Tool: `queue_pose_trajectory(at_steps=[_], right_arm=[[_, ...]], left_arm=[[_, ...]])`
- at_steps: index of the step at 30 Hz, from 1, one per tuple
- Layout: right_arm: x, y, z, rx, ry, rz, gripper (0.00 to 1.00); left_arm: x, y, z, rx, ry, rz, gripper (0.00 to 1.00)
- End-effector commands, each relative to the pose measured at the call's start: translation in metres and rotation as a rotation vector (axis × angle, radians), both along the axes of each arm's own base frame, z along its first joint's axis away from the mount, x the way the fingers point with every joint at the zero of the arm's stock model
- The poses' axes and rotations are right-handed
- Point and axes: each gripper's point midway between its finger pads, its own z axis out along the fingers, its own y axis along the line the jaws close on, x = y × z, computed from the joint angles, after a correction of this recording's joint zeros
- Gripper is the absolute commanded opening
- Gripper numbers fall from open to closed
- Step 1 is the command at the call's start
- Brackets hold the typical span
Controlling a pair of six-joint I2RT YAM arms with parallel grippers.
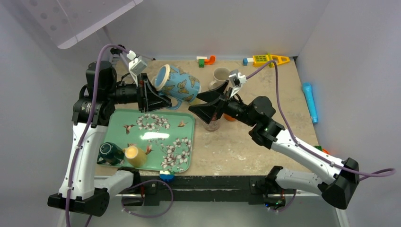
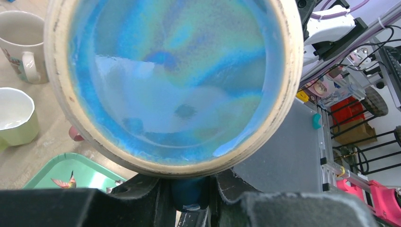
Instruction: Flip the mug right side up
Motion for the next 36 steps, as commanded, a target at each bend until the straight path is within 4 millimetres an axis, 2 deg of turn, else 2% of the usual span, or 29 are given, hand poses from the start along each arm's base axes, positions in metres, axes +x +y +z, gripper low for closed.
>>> queue_pose_trajectory(at_steps=[1,4,6,11,14,16,17,18,19,20,21,22,23,25,27,31,36], right_arm=[[-0.026,-0.001,0.042,0.093,-0.151,0.111,0.86],[-0.042,-0.006,0.065,0.156,-0.245,0.161,0.79],[-0.041,-0.004,0.071,0.172,-0.256,0.166,0.76],[-0.044,0.021,0.077,0.217,-0.25,0.31,0.63],[-0.044,0.023,0.088,0.256,-0.26,0.34,0.41],[-0.037,0.019,0.094,0.255,-0.265,0.291,0.22],[-0.031,0.016,0.095,0.246,-0.26,0.246,0.07],[-0.022,0.013,0.092,0.22,-0.234,0.191,0.0],[-0.012,0.009,0.088,0.185,-0.209,0.126,0.0],[-0.001,0.004,0.083,0.139,-0.178,0.054,0.0],[0.012,-0.003,0.078,0.086,-0.15,-0.036,0.0],[0.032,-0.014,0.069,0.008,-0.108,-0.163,0.0],[0.049,-0.026,0.055,-0.088,-0.068,-0.275,0.0],[0.082,-0.063,0.027,-0.299,-0.001,-0.51,0.0],[0.113,-0.109,-0.007,-0.489,0.093,-0.704,0.0],[0.166,-0.189,-0.082,-0.804,0.298,-0.913,0.0],[0.203,-0.263,-0.159,-1.067,0.529,-1.037,0.0]], left_arm=[[-0.012,-0.003,0.027,-0.039,-0.16,-0.063,0.0],[-0.01,-0.003,0.021,-0.041,-0.141,-0.064,0.0],[-0.009,-0.004,0.019,-0.047,-0.134,-0.073,0.0],[-0.01,-0.015,0.004,-0.045,-0.104,-0.119,0.0],[-0.015,-0.019,0.002,-0.057,-0.094,-0.156,0.0],[-0.017,-0.019,0.001,-0.055,-0.106,-0.167,0.0],[-0.019,-0.018,-0.001,-0.045,-0.113,-0.167,0.0],[-0.017,-0.017,-0.006,-0.023,-0.113,-0.15,0.05],[-0.014,-0.014,-0.013,0.008,-0.113,-0.123,0.28],[-0.011,-0.01,-0.021,0.048,-0.116,-0.093,0.58],[-0.008,-0.005,-0.03,0.102,-0.126,-0.063,0.94],[-0.005,0.0,-0.038,0.157,-0.147,-0.042,0.99],[-0.004,0.009,-0.05,0.226,-0.148,-0.014,1.0],[0.004,0.024,-0.066,0.351,-0.186,0.044,1.0],[0.013,0.04,-0.081,0.469,-0.208,0.088,1.0],[0.025,0.064,-0.109,0.642,-0.19,0.117,1.0],[0.029,0.094,-0.147,0.855,-0.14,0.09,1.0]])
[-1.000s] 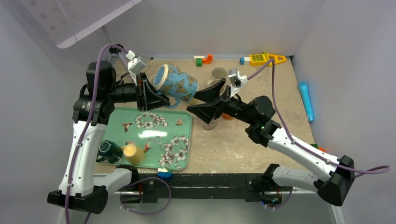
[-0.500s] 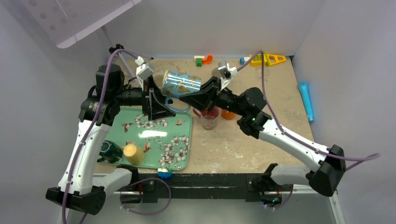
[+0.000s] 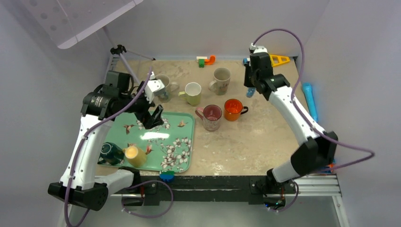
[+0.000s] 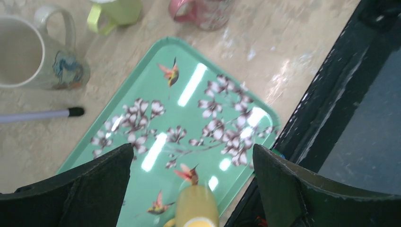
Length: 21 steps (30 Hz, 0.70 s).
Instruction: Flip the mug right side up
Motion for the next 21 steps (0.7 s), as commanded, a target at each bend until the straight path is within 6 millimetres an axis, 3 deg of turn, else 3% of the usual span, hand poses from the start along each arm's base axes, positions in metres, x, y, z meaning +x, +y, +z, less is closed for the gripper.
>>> queue_pose_trajectory(at_steps=[1,6,12,21], right_arm=[[0.009,-0.081,-0.06,-0.239,0.244,-0.181,0.0],[0.023,-0.119,-0.11,-0.24,0.386,-0.231,0.0],[0.034,-0.126,-0.154,-0.184,0.48,-0.175,0.0],[0.039,-0.124,-0.181,-0.144,0.514,-0.132,0.0]], left_arm=[[-0.001,0.043,-0.038,0.291,0.03,-0.007,1.0],[-0.01,0.072,-0.082,0.475,0.16,-0.021,1.0],[-0.019,0.1,-0.127,0.636,0.308,-0.027,0.93],[-0.011,0.143,-0.142,0.705,0.331,0.088,0.94]])
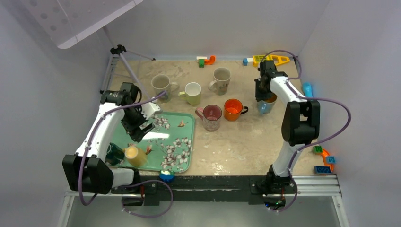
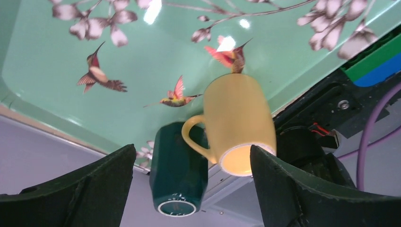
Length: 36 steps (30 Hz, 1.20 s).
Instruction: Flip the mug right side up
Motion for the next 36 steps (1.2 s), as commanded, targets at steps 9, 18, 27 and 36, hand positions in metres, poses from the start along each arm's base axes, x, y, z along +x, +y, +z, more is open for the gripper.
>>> queue_pose_trajectory(at_steps=[9,18,27,36], right_arm=[[0.019,-0.001,0.012,0.013,-0.087,0.024,0.27],[0.015,-0.003,0.049,0.012,-0.169,-0.001,0.7],[0.012,0.009,0.076,0.035,-0.236,0.024,0.93],[0.008,0.016,0.089,0.038,-0.263,0.045,0.96]], left_arm=[[-0.017,0.087,0.018,0.096,-0.123,0.193,1.0],[-0.053,0.148,0.009,0.073,-0.067,0.255,0.95],[-0.066,0.191,-0.025,0.009,-0.046,0.263,0.67],[-0.064,0.193,-0.076,0.078,-0.101,0.124,0.76]])
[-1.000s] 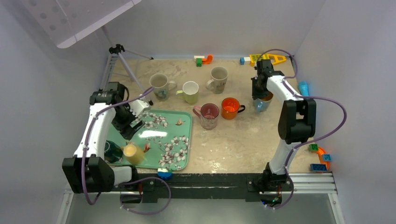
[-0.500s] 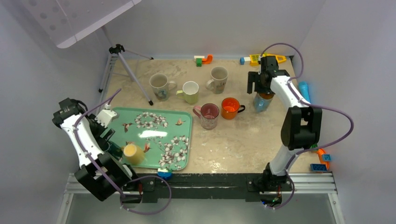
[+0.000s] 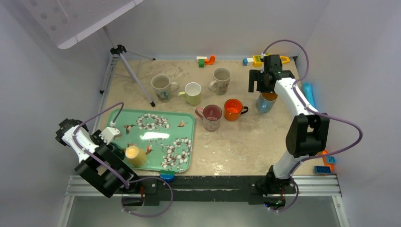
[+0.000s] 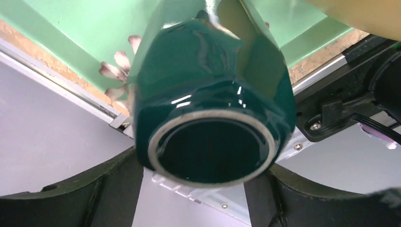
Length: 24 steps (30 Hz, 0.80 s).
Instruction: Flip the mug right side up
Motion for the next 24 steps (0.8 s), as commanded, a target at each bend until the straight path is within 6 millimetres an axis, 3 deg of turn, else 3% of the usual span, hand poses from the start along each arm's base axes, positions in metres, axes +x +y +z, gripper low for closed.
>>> queue_pose_trajectory(at_steps=[1,6,11,16,21,24], right_arm=[[0.001,0.006,0.028,0.009,-0.081,0.014,0.96],[0.0,0.01,0.031,0.001,-0.087,0.024,0.96],[-0.002,0.013,0.03,-0.007,-0.085,0.034,0.97],[-0.003,0.016,0.029,-0.011,-0.085,0.043,0.97],[-0.004,0.018,0.031,-0.018,-0.086,0.043,0.97],[-0.006,0.02,0.032,-0.017,-0.091,0.047,0.97]], left_arm=[[0.028,0.02,-0.015,0.04,-0.097,-0.071,0.74],[0.052,-0.034,-0.003,-0.222,-0.208,-0.09,0.61],[0.079,-0.068,-0.014,-0.235,-0.293,-0.167,0.48],[0.1,-0.072,-0.009,-0.302,-0.314,-0.097,0.36],[0.11,-0.075,-0.019,-0.306,-0.331,-0.068,0.45],[0.12,-0.073,-0.023,-0.29,-0.363,-0.04,0.44]])
